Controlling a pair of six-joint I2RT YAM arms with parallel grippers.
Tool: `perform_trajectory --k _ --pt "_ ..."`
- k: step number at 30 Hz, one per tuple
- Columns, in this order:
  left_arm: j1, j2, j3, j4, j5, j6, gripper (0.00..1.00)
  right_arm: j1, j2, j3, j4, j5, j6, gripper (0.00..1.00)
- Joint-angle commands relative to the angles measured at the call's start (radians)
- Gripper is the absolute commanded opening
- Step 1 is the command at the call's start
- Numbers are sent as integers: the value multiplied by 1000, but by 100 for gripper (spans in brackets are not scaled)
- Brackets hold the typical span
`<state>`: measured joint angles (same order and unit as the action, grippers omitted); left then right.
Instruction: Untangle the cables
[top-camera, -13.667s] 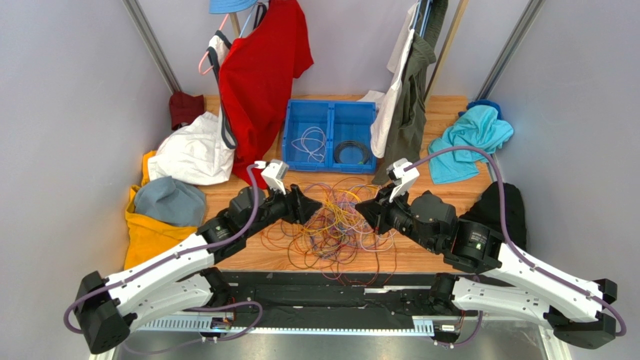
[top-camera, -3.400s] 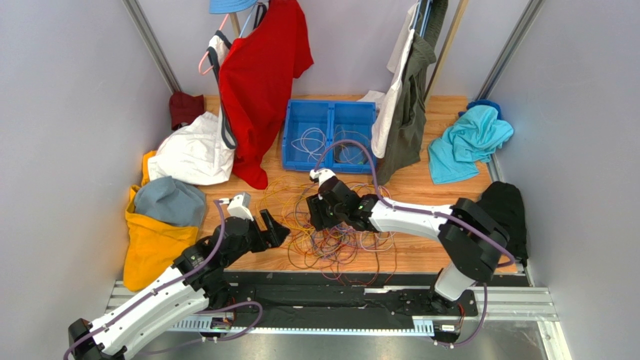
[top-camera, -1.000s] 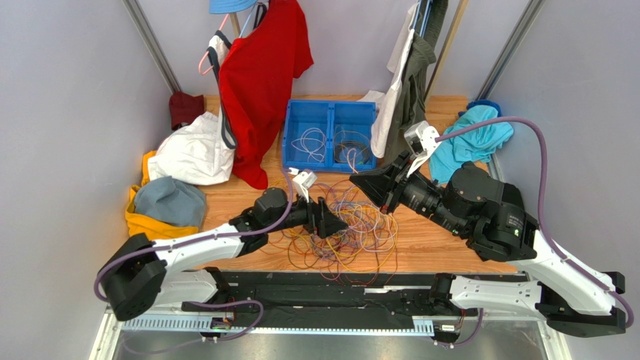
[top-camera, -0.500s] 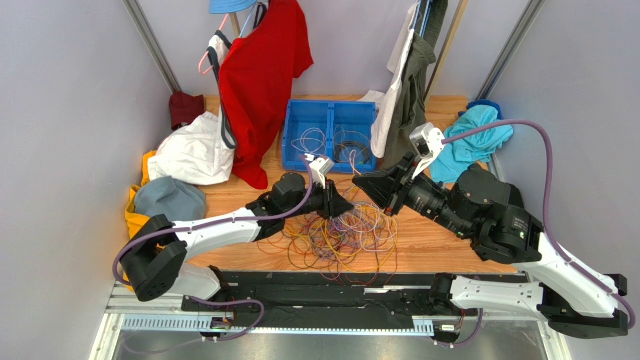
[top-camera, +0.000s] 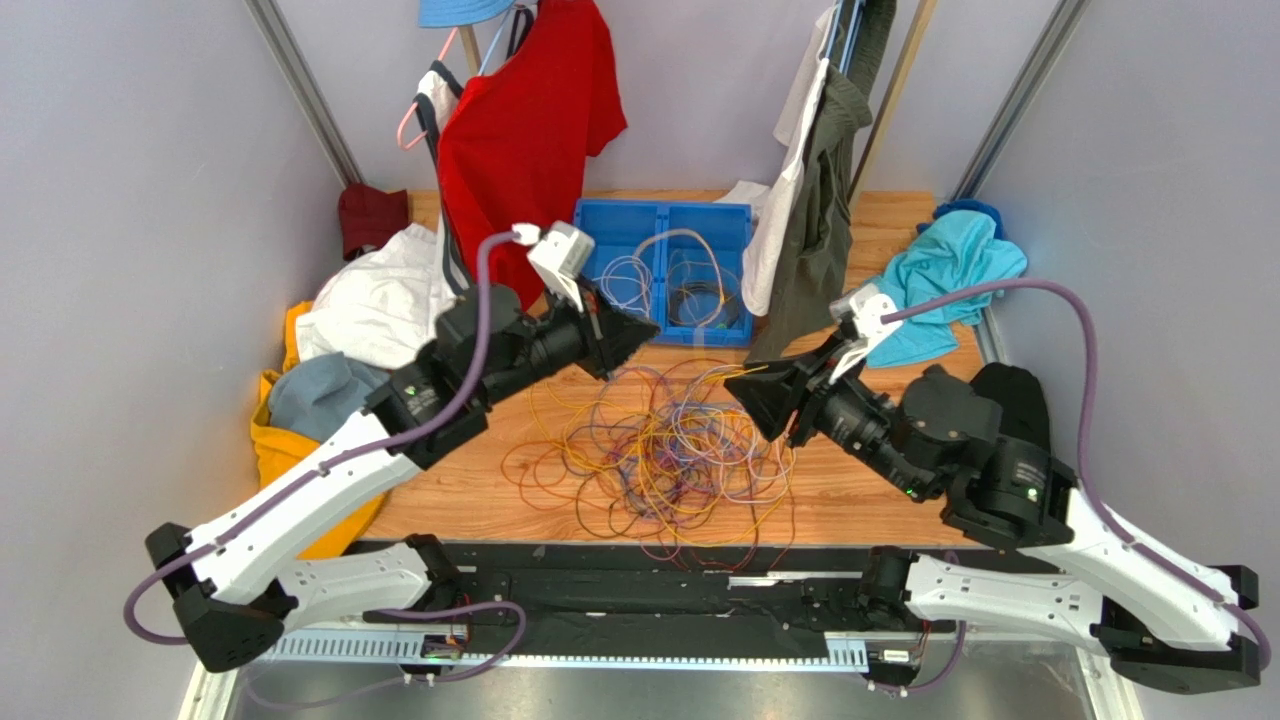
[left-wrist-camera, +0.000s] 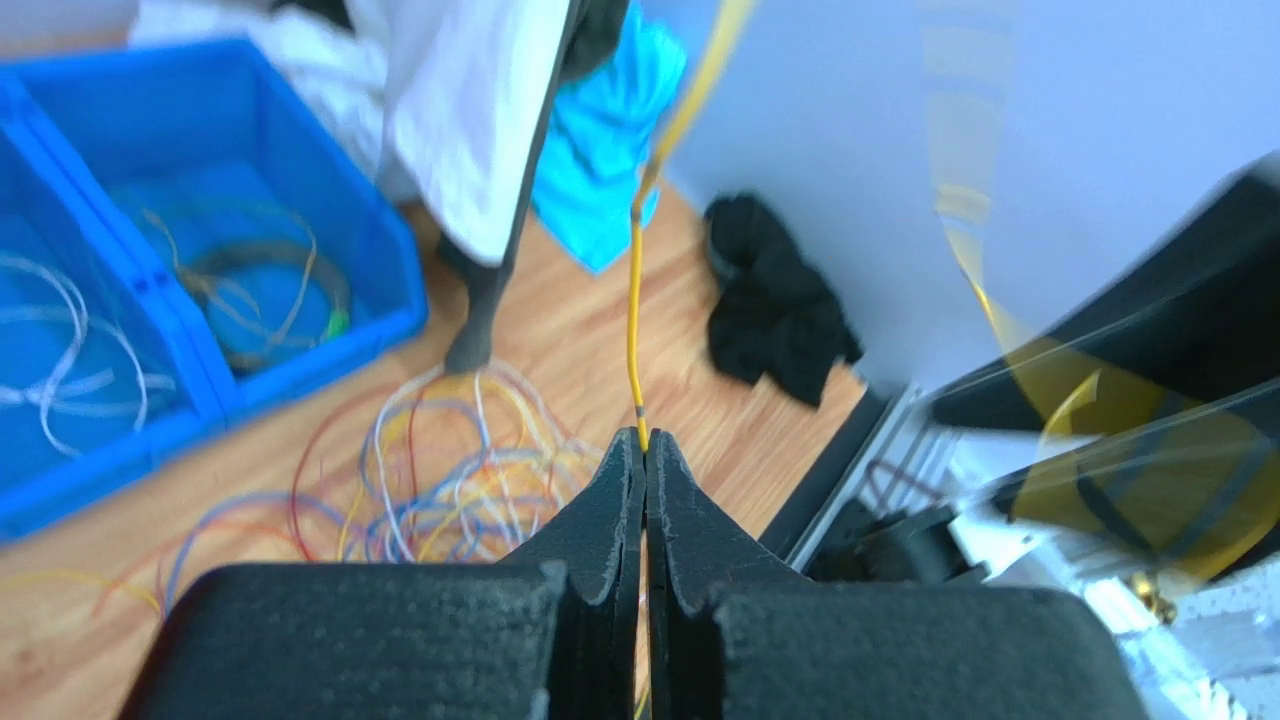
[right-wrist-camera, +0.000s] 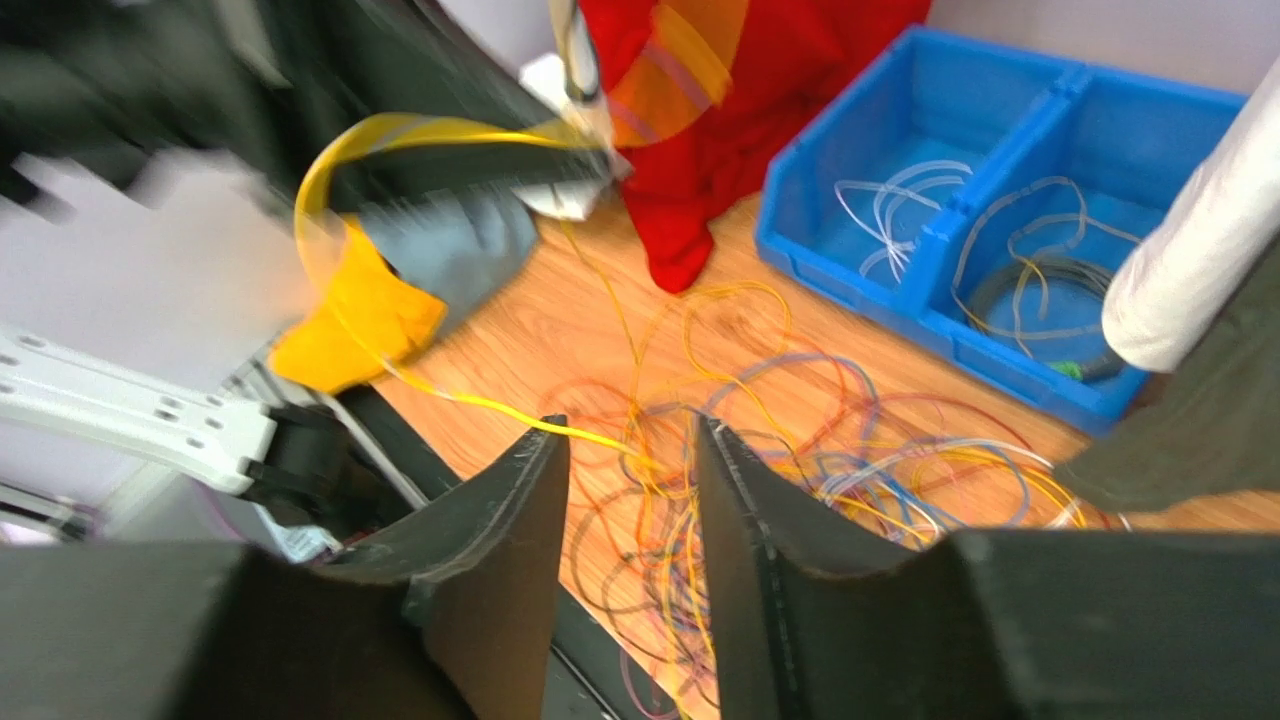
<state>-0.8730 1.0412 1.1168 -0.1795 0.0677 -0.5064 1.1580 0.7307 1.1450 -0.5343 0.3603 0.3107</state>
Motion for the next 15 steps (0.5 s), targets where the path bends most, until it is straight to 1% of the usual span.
perform_trajectory --k 1,2,4,5,8,12,13,15 --pt "9 42 184 -199 20 23 0 2 50 -45 36 46 -5 43" --pt "9 55 234 -207 32 17 0 2 64 -45 46 51 -7 49" --pt "11 83 291 -212 49 2 0 -1 110 -21 42 48 -7 53" --pt "11 92 311 -218 47 2 0 -3 122 -10 22 43 -5 58" --pt "25 131 418 -264 34 0 0 -4 128 -10 1 35 10 63" --pt "31 207 599 -357 1 40 0 -3 40 -93 5 51 34 63" --pt "32 224 685 -370 0 48 0 -3 24 -112 7 49 41 63" --pt "34 276 777 -425 -20 72 0 -3 -10 -168 7 51 65 63"
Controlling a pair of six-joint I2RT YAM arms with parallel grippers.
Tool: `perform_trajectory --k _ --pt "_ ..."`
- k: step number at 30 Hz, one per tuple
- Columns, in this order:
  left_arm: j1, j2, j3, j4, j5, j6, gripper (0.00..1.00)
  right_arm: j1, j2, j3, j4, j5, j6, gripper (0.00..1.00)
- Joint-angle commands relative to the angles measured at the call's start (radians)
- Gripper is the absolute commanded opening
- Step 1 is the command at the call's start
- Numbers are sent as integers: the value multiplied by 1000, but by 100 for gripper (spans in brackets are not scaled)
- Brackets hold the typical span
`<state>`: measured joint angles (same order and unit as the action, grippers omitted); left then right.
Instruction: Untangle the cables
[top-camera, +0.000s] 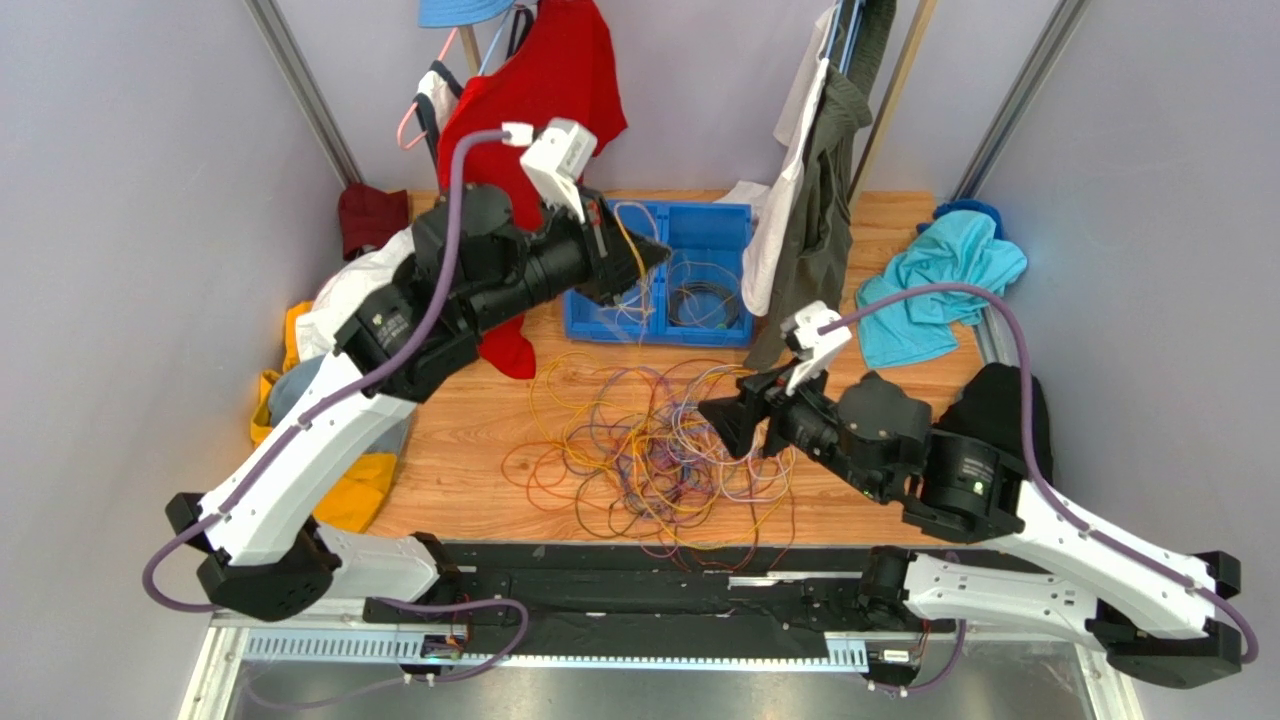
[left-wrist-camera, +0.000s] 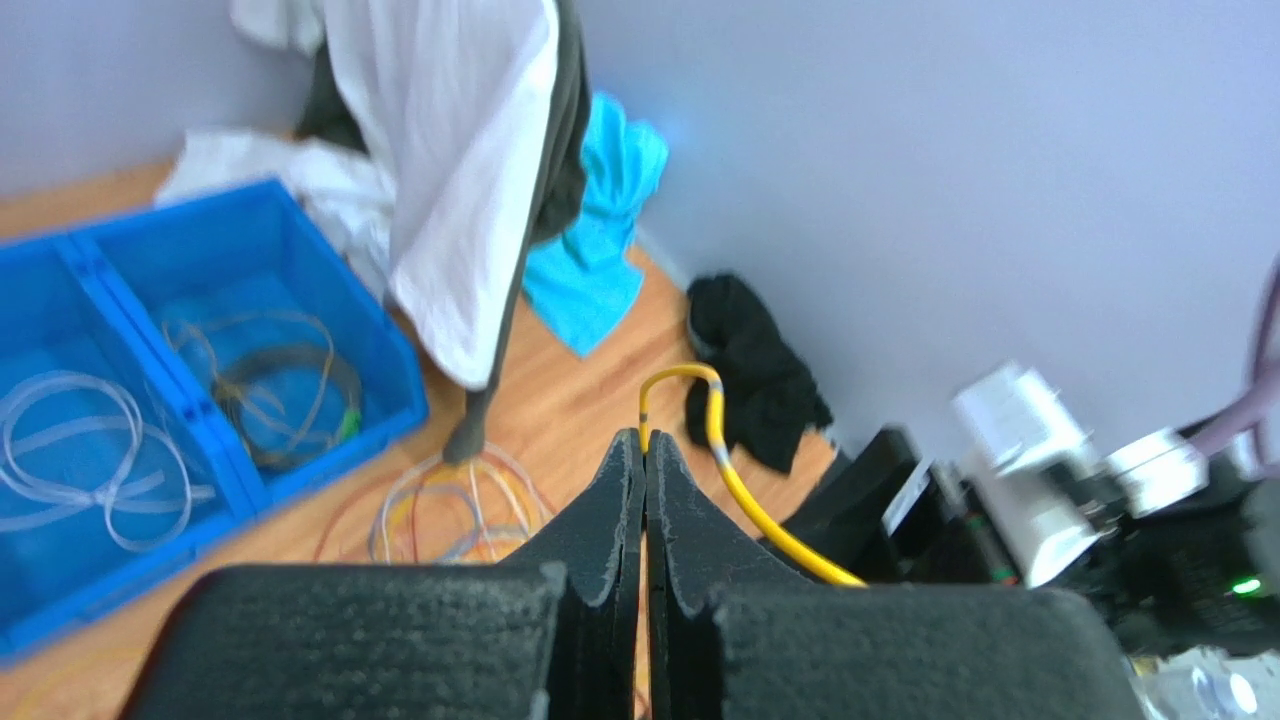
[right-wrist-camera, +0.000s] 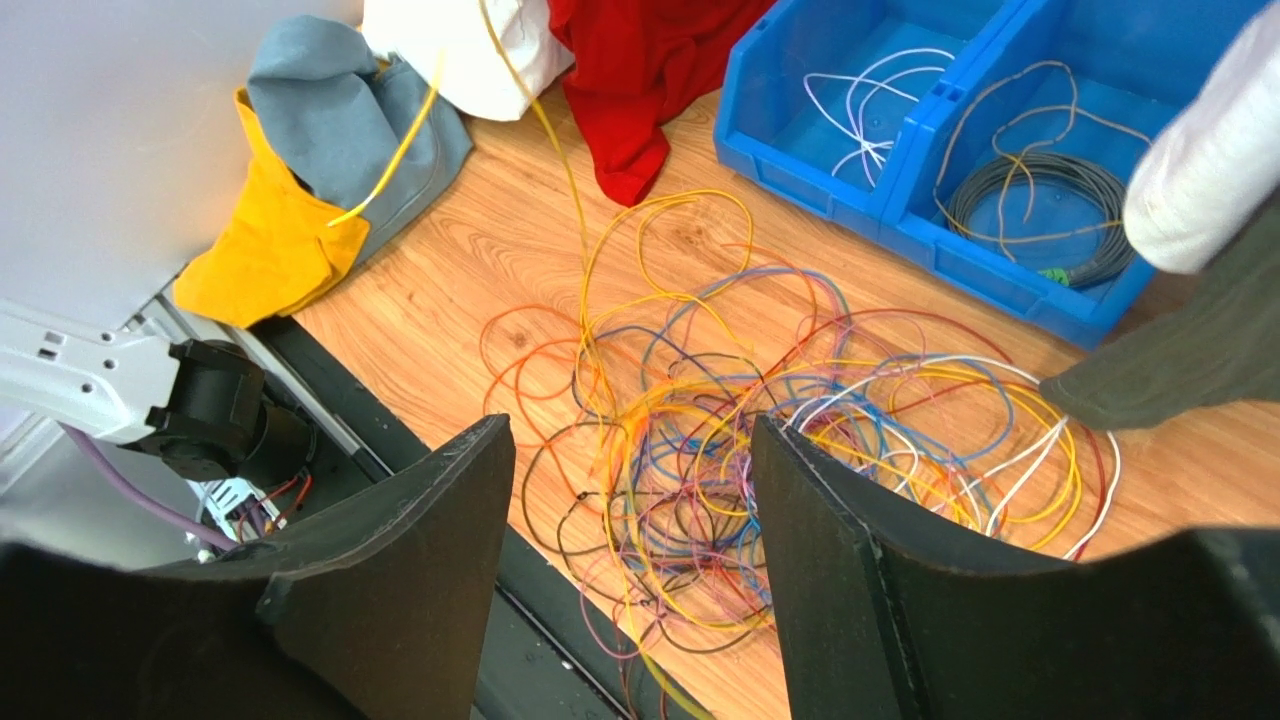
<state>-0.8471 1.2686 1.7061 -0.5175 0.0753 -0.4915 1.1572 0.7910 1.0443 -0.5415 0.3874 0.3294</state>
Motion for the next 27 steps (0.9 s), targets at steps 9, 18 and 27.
perform_trajectory --k 9,18,27 --pt "13 238 723 -197 -66 116 0 -2 -170 -416 195 -77 132 62" --pt "13 262 730 -148 -45 97 0 -2 6 -452 336 -91 108 62" --pt "39 415 743 -197 -100 160 0 4 -149 -524 184 -10 285 55"
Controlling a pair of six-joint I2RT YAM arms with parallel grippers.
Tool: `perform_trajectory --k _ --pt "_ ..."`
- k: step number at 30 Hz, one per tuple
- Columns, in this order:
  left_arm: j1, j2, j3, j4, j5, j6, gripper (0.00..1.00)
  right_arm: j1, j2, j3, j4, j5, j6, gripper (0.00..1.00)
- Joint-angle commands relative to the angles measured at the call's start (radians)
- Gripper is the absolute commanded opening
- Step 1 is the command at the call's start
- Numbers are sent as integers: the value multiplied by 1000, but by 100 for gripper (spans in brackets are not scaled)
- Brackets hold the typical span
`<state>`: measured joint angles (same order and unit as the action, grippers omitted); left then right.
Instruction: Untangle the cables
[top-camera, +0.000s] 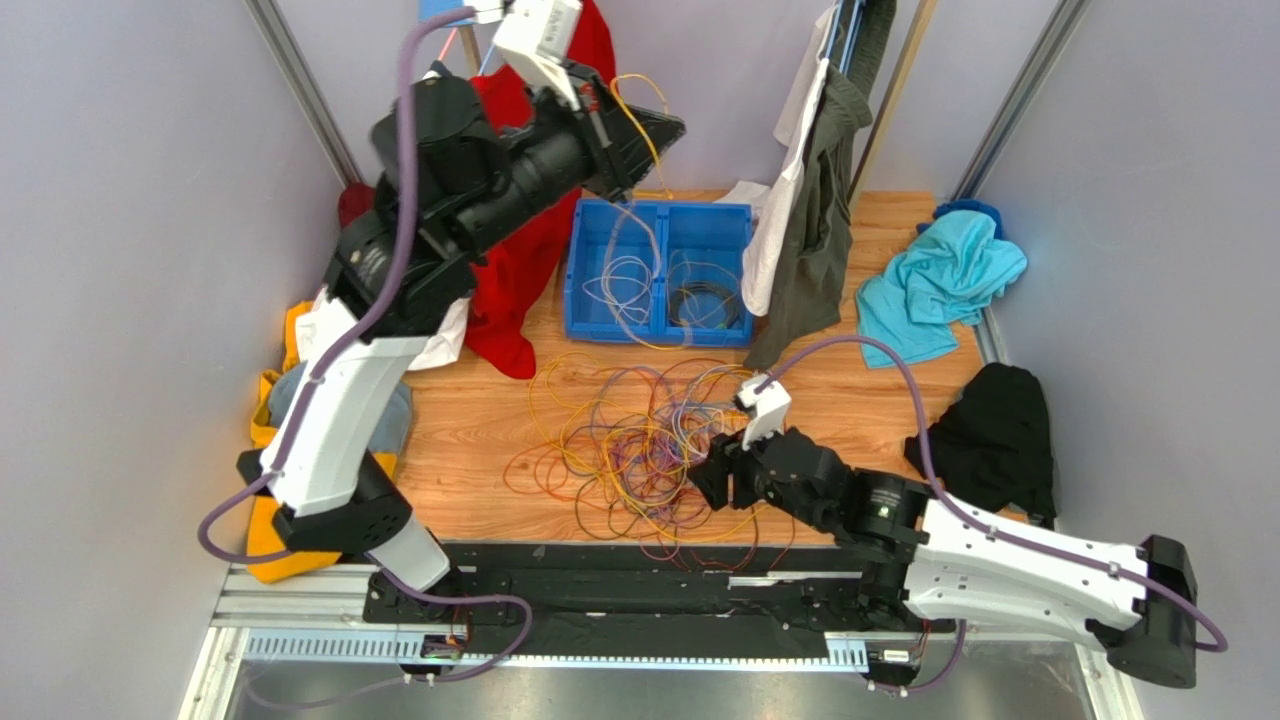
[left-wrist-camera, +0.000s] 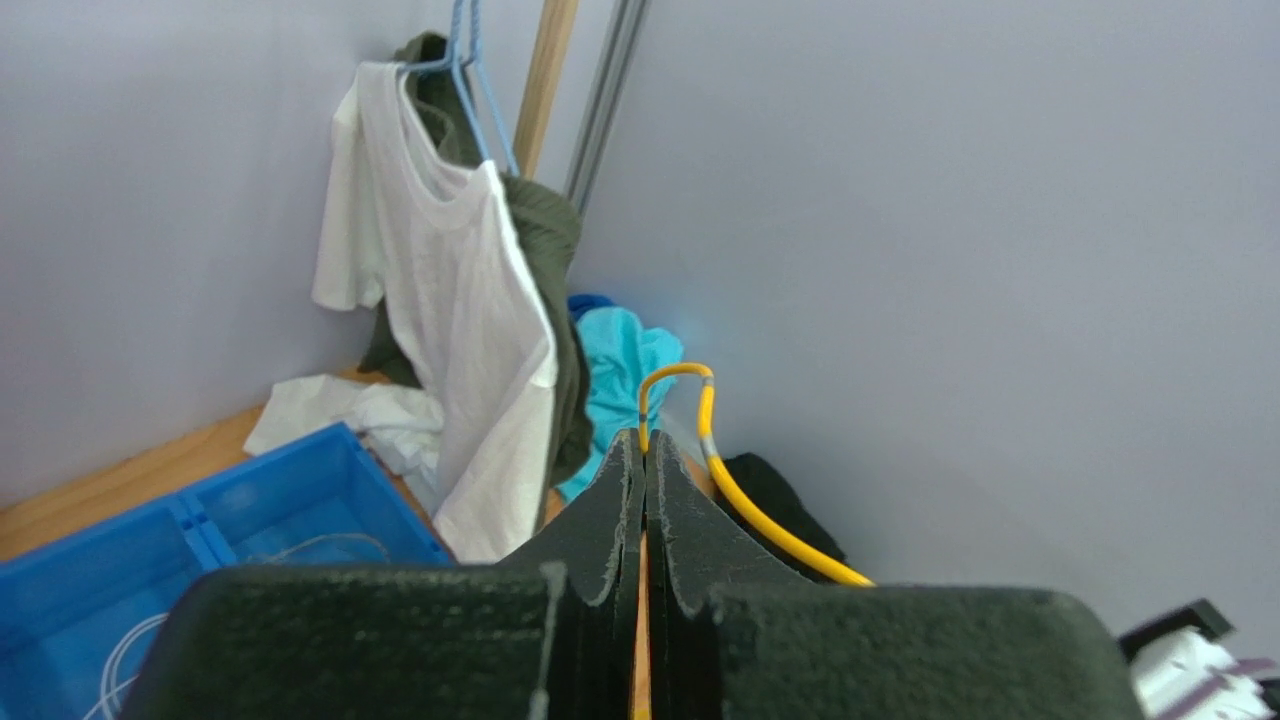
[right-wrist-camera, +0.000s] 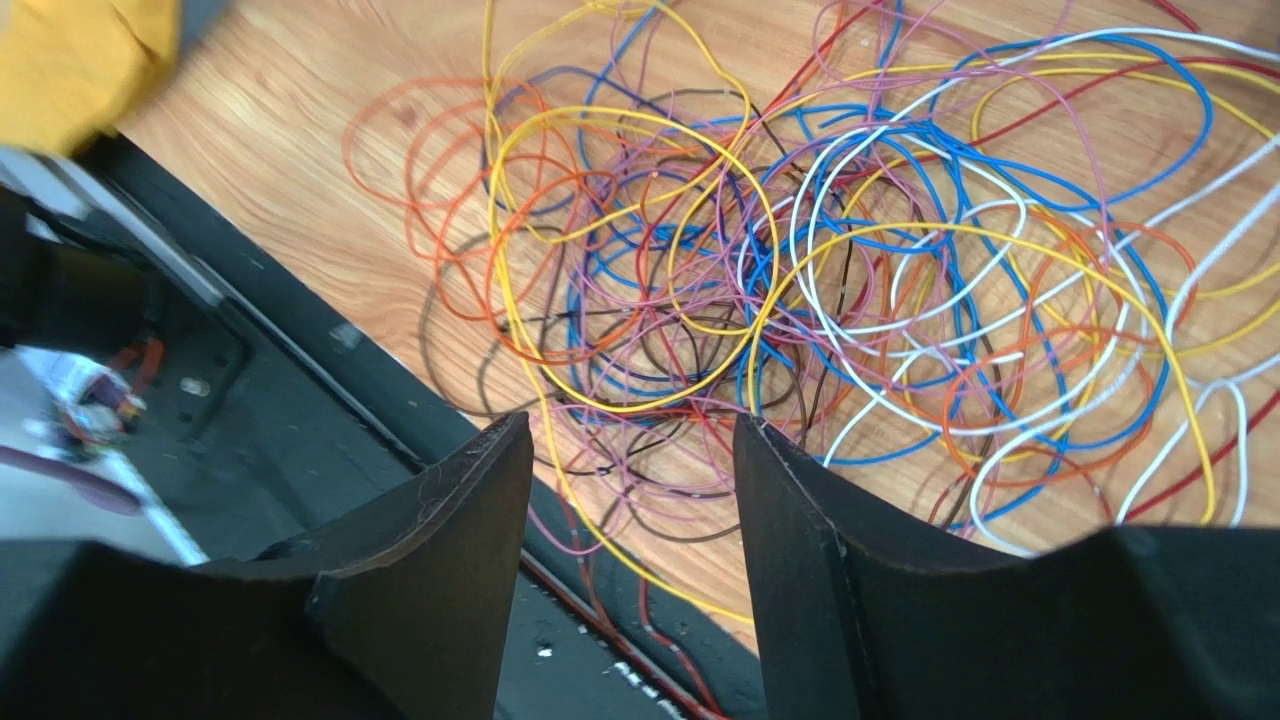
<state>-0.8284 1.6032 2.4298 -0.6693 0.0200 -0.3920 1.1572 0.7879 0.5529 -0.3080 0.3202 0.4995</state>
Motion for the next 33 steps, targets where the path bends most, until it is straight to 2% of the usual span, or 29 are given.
perform_trajectory --k 1,5,10,15,33 --pt "32 99 28 -62 -61 73 0 2 -176 -31 -80 69 131 55" --pt "109 205 32 -133 -28 39 0 4 -304 -1 -276 137 189 56" --pt "210 343 43 -124 58 -13 0 4 -390 54 -377 168 203 56" --pt "265 481 150 -116 121 -47 0 4 -440 102 -419 200 180 56" --pt "285 623 155 158 273 -157 0 4 -486 173 -490 263 108 57"
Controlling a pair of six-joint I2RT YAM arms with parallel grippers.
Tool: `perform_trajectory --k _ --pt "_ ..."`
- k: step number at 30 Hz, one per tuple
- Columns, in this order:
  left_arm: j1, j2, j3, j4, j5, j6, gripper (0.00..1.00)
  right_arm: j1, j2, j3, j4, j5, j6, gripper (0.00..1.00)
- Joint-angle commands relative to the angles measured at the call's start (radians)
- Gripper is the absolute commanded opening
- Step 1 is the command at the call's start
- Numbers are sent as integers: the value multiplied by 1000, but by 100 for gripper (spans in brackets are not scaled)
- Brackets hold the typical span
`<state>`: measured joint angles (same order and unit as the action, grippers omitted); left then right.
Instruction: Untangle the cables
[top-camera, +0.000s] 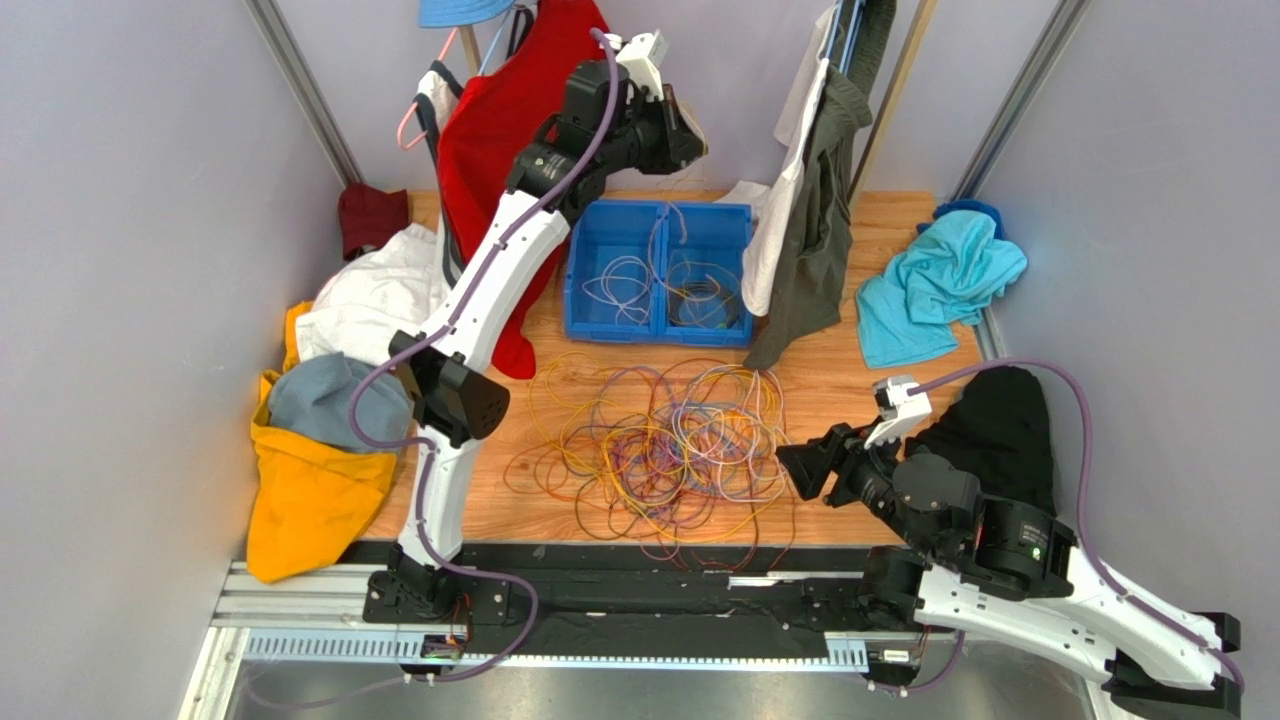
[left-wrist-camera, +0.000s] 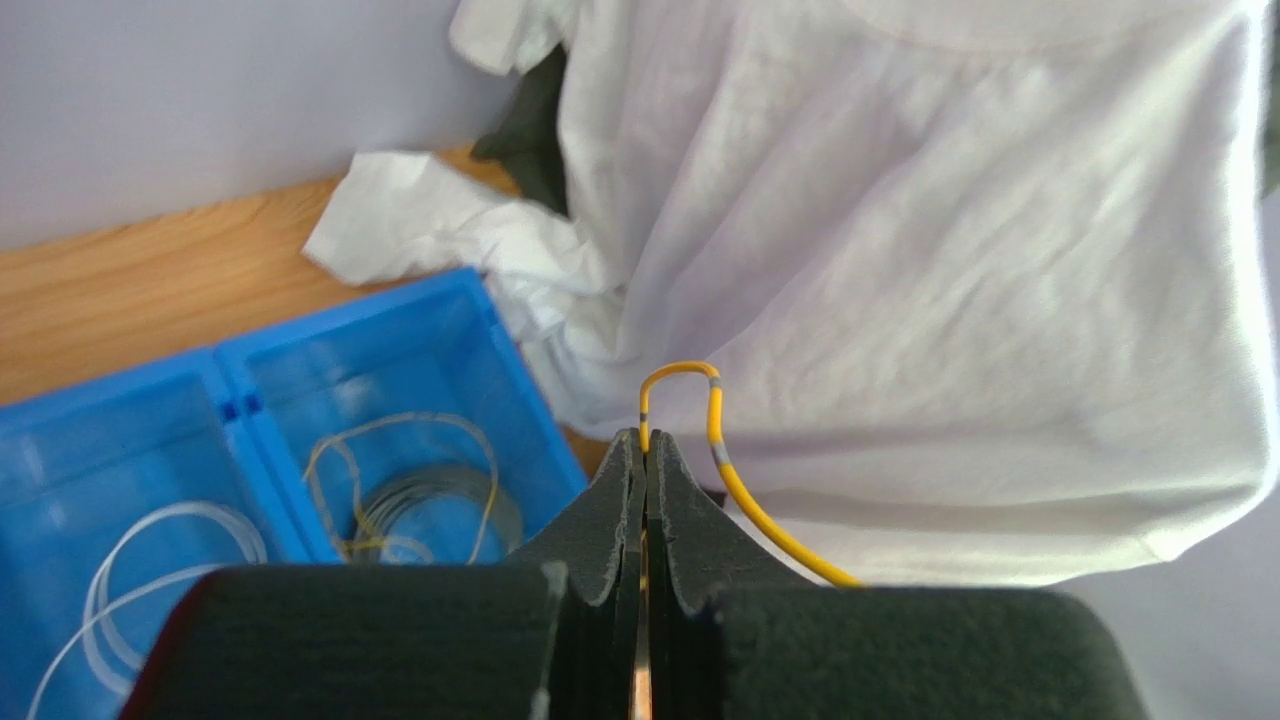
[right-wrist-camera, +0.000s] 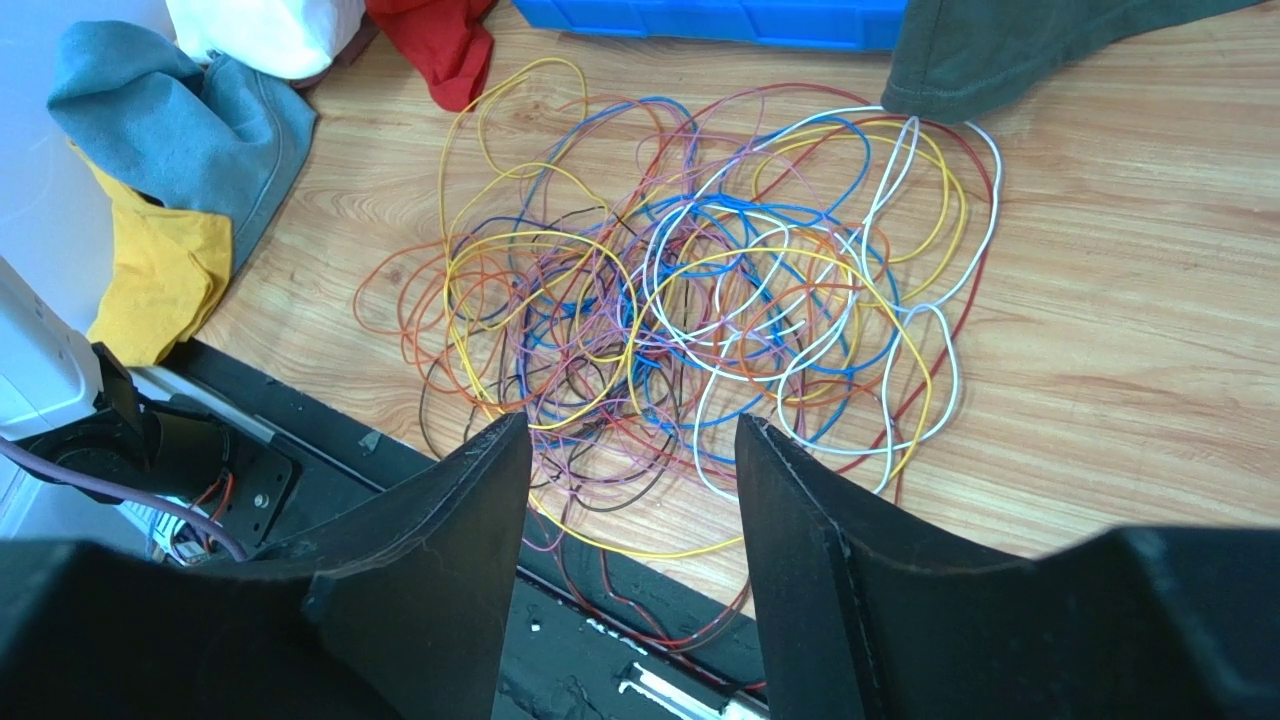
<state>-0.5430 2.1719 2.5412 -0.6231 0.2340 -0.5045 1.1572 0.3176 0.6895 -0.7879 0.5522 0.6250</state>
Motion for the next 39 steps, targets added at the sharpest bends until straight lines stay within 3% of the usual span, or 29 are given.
perform_trajectory --k 1,7,12,15,18,21,22,27,30,35,39 --pt "0 68 44 123 74 -64 0 4 -14 39 -11 29 -16 57" --pt "-3 196 42 195 177 -134 0 4 -9 41 -19 38 -16 57" --pt "-2 242 44 209 166 -115 1 4 -3 41 -17 40 -15 57" --pt "2 259 45 209 150 -105 11 4 -3 41 -20 40 -8 57" --pt "11 263 45 189 142 -106 49 4 0 42 -25 38 -7 57" --pt "12 237 41 148 119 -85 67 4 0 39 -22 38 -7 57" --pt "12 226 39 134 107 -75 89 4 0 38 -20 37 -7 57" --pt "11 111 -33 10 10 -2 90 4 -3 24 -8 22 2 57" --pt "11 5 -183 -21 -48 4 87 4 -15 5 9 8 7 57" --pt "8 -234 -574 95 -104 -8 82 4 -31 -16 32 -5 7 57" --pt "-35 -535 -893 186 -185 -23 81 4 -11 -61 93 -27 -5 57"
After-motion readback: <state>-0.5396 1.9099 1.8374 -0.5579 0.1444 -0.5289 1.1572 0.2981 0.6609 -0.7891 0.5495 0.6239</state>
